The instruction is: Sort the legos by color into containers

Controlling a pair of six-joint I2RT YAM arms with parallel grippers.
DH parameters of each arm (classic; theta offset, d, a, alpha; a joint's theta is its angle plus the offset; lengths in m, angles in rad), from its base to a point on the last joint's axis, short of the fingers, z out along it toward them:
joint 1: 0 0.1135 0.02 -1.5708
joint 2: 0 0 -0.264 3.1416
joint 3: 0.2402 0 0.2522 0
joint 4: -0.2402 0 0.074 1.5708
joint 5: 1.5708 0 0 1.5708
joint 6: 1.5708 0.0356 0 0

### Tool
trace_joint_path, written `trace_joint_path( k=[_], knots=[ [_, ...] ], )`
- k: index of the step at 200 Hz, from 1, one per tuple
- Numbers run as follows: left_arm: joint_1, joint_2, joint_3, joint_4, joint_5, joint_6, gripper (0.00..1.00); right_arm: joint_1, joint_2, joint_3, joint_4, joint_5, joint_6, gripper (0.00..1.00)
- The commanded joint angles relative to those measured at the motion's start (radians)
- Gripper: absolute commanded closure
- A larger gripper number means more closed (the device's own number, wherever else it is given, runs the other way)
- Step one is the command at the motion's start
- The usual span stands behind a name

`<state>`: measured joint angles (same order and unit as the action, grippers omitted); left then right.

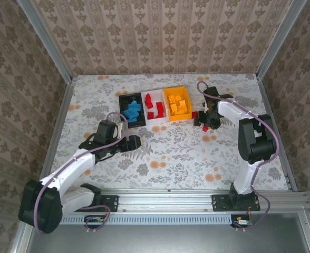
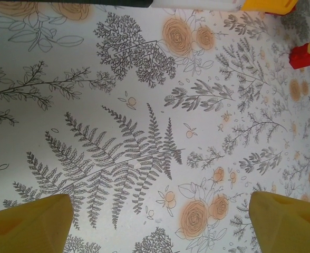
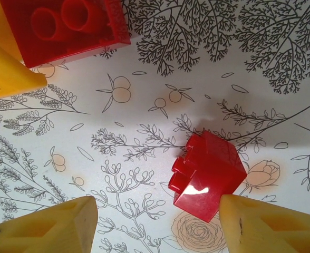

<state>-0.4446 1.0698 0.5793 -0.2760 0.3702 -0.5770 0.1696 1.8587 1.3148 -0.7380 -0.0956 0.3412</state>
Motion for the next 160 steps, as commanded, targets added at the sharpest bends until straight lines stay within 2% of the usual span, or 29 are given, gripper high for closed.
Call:
trace_joint_path(
  k=[1,78,103,160],
  knots=[
    [-0.003,-0.028,-0.007,-0.009,-0.005,-0.013,0.12,0.01,0.025,0.012,-0.037,0.066,-0.022,0.36],
    [-0.002,-0.027,-0.009,-0.001,-0.003,-0.017,0.12,0.01,0.073,0.048,-0.074,0.181,-0.04,0.49],
    [0.001,-0.037,-0.016,-0.006,-0.008,-0.014,0.12,0.01,0.088,0.054,-0.059,0.156,-0.04,0.5],
    [0.007,-0.039,-0.019,-0.007,-0.005,-0.01,0.12,0.014,0.105,0.078,-0.027,0.092,-0.006,0.33]
  ],
)
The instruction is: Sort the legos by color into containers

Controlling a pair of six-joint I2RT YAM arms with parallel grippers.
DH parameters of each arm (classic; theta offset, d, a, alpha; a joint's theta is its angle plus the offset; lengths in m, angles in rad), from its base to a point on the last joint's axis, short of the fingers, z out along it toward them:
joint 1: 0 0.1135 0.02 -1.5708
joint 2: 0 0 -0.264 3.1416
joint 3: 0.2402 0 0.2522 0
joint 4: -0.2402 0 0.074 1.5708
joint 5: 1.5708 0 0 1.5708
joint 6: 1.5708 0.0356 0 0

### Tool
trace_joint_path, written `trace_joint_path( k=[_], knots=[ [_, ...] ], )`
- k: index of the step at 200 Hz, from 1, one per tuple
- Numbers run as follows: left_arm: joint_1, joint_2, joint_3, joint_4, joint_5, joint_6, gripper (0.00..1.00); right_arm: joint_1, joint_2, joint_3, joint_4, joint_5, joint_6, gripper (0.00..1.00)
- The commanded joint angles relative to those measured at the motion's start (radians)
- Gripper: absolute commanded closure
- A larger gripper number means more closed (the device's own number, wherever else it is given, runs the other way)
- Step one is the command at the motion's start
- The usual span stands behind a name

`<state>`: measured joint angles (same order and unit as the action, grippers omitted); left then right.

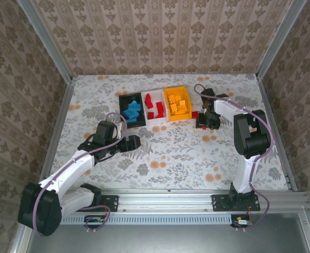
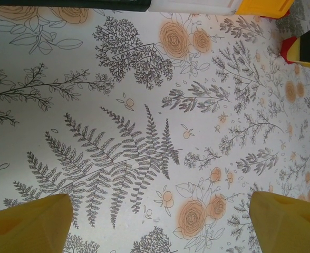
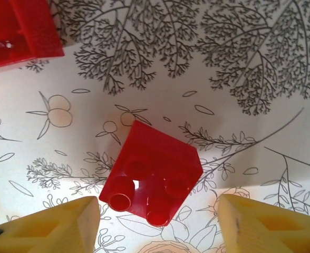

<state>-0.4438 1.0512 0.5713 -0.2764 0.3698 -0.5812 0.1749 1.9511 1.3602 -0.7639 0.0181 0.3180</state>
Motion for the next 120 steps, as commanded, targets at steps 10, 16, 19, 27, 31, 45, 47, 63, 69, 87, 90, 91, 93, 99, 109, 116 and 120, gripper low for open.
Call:
trace_joint_path(
  k=[10,16,19,27,31,45,47,63,69,87,90,91,93,99,109,116,120],
  knots=[
    [0.007,-0.02,-0.014,-0.005,-0.004,-0.006,0.12,0.009,0.019,0.041,-0.002,-0.017,0.017,0.31],
    [0.007,-0.02,-0.014,-0.006,-0.003,-0.006,0.12,0.009,0.022,0.047,-0.002,-0.015,0.016,0.31],
    [0.008,-0.02,-0.015,-0.006,-0.003,-0.006,0.12,0.009,0.026,0.05,-0.003,-0.013,0.014,0.31],
    [0.01,-0.02,-0.016,-0.004,-0.002,-0.006,0.12,0.009,0.037,0.058,-0.003,-0.009,0.012,0.31],
    [0.01,-0.02,-0.016,-0.004,-0.002,-0.006,0.12,0.008,0.043,0.063,-0.005,-0.007,0.01,0.31],
    [0.01,-0.021,-0.018,-0.004,-0.002,-0.006,0.12,0.008,0.066,0.08,-0.011,-0.008,0.007,0.32],
    [0.011,-0.022,-0.018,-0.004,-0.002,-0.006,0.12,0.008,0.069,0.082,-0.011,-0.009,0.007,0.33],
    [0.012,-0.022,-0.02,-0.003,-0.002,-0.006,0.12,0.01,0.089,0.091,-0.012,-0.012,0.01,0.38],
    [0.014,-0.022,-0.022,-0.003,-0.002,-0.006,0.12,0.01,0.093,0.09,-0.012,-0.01,0.013,0.41],
    [0.016,-0.023,-0.025,0.001,0.0,-0.008,0.12,0.01,0.094,0.087,-0.012,-0.001,0.013,0.49],
    [0.016,-0.023,-0.025,0.001,0.0,-0.008,0.11,0.01,0.092,0.086,-0.013,0.0,0.013,0.5],
    [0.016,-0.023,-0.026,0.0,0.0,-0.008,0.11,0.01,0.09,0.086,-0.013,0.0,0.013,0.51],
    [0.016,-0.023,-0.027,0.001,0.0,-0.007,0.11,0.01,0.09,0.085,-0.012,0.002,0.013,0.51],
    [0.015,-0.023,-0.027,0.001,-0.001,-0.008,0.11,0.011,0.083,0.081,-0.013,0.007,0.013,0.55],
    [0.016,-0.022,-0.027,0.002,0.001,-0.006,0.11,0.013,0.07,0.074,-0.011,0.012,0.013,0.59],
    [0.019,-0.021,-0.027,0.004,0.002,-0.006,0.11,0.014,0.057,0.068,-0.008,0.017,0.013,0.61],
    [0.019,-0.02,-0.027,0.005,0.003,-0.006,0.11,0.015,0.05,0.067,-0.008,0.017,0.013,0.62]
  ],
)
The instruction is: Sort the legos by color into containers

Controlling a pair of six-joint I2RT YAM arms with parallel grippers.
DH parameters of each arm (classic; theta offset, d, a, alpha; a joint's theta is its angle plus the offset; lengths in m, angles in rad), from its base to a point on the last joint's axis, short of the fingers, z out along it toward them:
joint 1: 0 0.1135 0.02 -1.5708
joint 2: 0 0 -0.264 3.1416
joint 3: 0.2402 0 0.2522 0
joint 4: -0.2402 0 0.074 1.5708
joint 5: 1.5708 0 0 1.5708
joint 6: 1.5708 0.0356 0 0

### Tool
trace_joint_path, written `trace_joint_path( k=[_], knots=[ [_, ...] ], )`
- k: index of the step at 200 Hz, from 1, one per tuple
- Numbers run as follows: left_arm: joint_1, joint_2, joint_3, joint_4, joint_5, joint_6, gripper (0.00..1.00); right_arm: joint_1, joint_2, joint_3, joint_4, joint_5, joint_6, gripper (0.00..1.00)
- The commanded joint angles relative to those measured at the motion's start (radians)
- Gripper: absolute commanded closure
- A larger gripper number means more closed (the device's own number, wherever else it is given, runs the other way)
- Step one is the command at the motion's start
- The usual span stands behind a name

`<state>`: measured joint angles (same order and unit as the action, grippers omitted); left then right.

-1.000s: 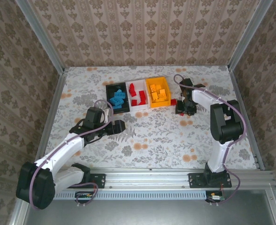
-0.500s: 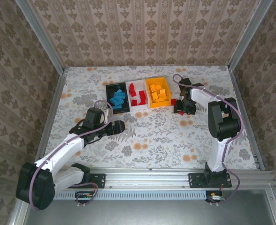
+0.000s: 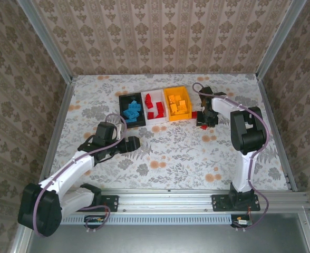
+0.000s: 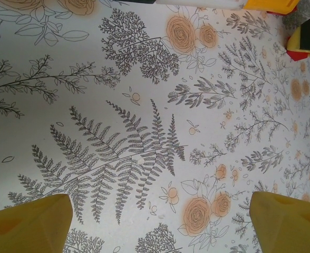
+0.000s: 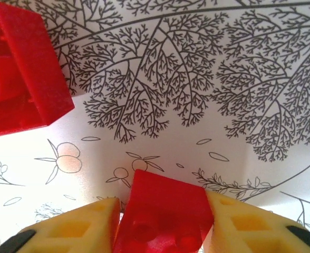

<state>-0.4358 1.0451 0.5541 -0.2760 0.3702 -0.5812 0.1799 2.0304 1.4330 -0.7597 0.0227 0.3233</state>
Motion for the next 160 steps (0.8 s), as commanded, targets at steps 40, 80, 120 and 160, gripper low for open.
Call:
trace_joint_path(
  k=[40,80,120,160],
  knots=[
    [0.011,-0.013,-0.006,0.013,0.008,-0.01,0.11,0.032,-0.103,0.039,-0.055,0.012,0.005,0.62],
    [0.022,-0.044,-0.007,-0.011,0.001,0.0,0.11,0.106,-0.159,0.209,-0.124,-0.033,0.012,0.61],
    [0.041,-0.077,-0.014,-0.022,0.003,0.002,0.11,0.211,-0.044,0.429,-0.106,-0.228,0.063,0.61],
    [0.053,-0.117,-0.019,-0.071,0.003,0.016,0.11,0.271,0.209,0.744,-0.179,-0.254,0.079,0.61]
  ],
)
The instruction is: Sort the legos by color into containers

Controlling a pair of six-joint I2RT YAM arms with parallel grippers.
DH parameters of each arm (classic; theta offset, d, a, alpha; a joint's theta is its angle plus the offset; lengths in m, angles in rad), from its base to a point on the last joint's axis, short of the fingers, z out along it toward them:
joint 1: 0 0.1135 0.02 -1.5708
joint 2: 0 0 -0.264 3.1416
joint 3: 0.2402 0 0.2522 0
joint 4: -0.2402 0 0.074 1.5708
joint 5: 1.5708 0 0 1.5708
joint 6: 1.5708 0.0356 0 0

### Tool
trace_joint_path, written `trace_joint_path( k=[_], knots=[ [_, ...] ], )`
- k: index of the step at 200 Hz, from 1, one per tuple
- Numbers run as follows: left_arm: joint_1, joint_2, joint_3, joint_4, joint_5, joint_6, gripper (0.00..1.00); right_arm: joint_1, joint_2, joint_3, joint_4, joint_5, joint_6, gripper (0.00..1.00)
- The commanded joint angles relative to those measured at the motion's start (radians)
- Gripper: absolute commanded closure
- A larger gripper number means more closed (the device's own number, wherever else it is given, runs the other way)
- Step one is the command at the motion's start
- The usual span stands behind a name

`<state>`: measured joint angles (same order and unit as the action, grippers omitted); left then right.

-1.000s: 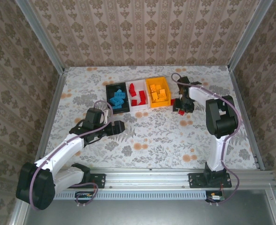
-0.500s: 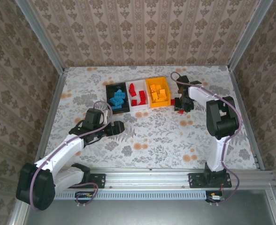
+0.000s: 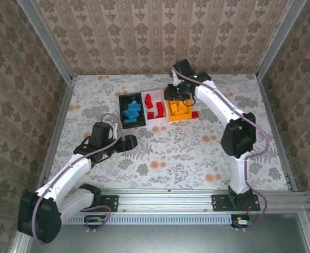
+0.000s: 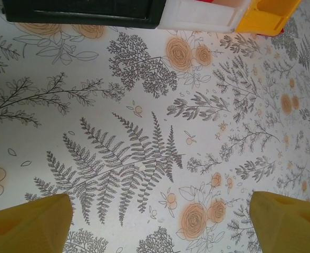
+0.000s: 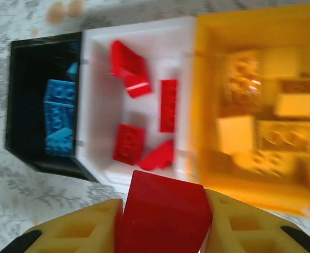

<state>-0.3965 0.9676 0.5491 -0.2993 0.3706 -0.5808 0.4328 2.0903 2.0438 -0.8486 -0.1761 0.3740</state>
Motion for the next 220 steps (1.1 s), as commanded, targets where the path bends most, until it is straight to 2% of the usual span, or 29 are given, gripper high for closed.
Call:
trace_joint_path(
  k=[1,9,32,43,121,158,182,220],
  knots=[
    [0.015,-0.042,-0.014,-0.051,0.003,0.017,0.11,0.019,0.155,0.141,-0.093,-0.056,0.028,0.61],
    [0.022,-0.056,-0.018,-0.066,0.002,0.023,0.11,0.025,0.202,0.211,-0.113,-0.052,0.024,0.57],
    [0.05,-0.095,-0.031,-0.098,0.01,0.035,0.11,0.035,0.316,0.394,-0.197,-0.037,0.019,0.32],
    [0.063,-0.106,-0.037,-0.106,0.014,0.038,0.11,0.038,0.335,0.432,-0.211,-0.037,0.018,0.25],
    [0.085,-0.041,-0.033,-0.031,0.061,0.025,0.11,0.041,0.194,0.286,-0.14,-0.017,0.003,0.23],
    [0.084,-0.055,-0.032,-0.049,0.06,0.027,0.11,0.022,0.022,0.074,-0.044,0.028,-0.012,0.23],
    [0.085,-0.07,-0.04,-0.045,0.056,0.016,0.11,-0.044,-0.122,-0.154,0.067,0.003,0.036,0.23],
    [0.084,-0.051,-0.06,0.025,0.079,-0.032,0.11,-0.225,-0.273,-0.443,0.201,-0.159,0.138,0.25]
  ],
)
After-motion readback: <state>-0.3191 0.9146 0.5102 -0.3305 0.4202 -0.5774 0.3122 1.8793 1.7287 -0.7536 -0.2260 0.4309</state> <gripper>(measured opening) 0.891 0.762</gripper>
